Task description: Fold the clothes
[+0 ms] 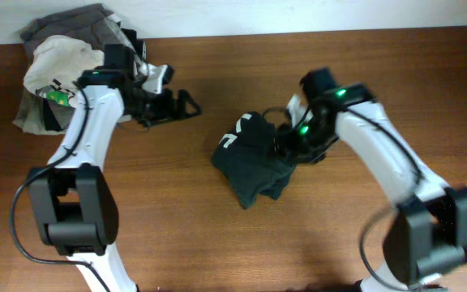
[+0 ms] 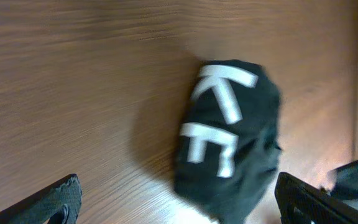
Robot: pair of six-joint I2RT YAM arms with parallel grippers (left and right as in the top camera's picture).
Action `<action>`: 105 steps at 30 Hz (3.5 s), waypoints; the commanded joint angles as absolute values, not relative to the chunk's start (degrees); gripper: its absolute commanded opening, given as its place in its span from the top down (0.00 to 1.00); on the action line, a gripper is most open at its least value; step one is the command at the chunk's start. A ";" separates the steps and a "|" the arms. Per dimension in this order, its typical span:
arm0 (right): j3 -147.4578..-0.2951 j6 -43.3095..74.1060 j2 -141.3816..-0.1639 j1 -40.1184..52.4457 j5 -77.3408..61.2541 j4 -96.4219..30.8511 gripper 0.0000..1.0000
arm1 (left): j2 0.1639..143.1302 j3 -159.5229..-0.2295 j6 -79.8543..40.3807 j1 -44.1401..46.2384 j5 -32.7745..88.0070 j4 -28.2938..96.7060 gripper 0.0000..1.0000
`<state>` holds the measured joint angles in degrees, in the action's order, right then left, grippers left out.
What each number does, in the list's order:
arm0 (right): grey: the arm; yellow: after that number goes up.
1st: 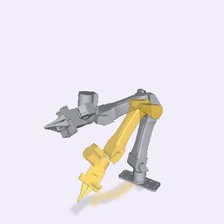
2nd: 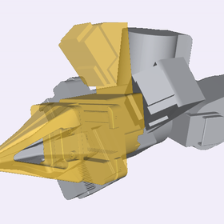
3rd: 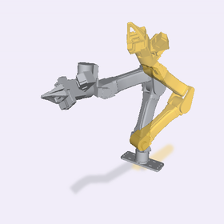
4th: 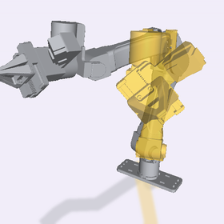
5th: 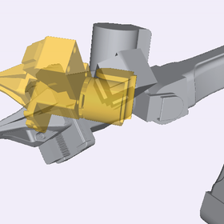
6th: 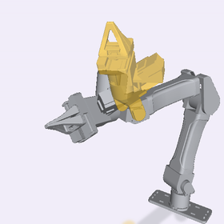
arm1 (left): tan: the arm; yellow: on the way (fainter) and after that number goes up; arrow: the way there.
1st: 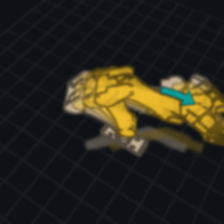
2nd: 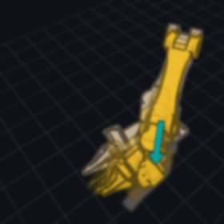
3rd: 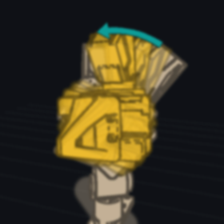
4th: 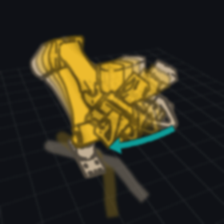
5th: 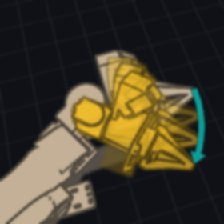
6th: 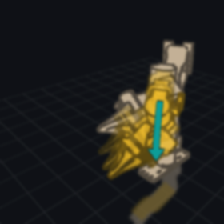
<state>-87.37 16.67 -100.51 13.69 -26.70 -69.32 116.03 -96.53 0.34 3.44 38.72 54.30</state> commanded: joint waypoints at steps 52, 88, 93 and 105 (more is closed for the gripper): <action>-99.77 12.45 -90.56 12.36 -12.99 -84.95 0.08 | 135.41 -118.43 7.73 10.41 31.38 41.30 0.99; -99.77 13.78 -90.56 12.36 -12.80 -88.92 0.08 | 152.90 -144.42 -15.62 -22.00 10.70 42.96 0.53; -99.77 13.78 -90.56 12.36 -12.82 -88.84 0.09 | 151.44 -144.64 -15.59 -23.81 11.22 44.56 0.48; -99.77 13.76 -90.56 12.36 -12.80 -88.82 0.09 | 136.42 -146.32 -15.57 -21.43 11.31 44.56 0.64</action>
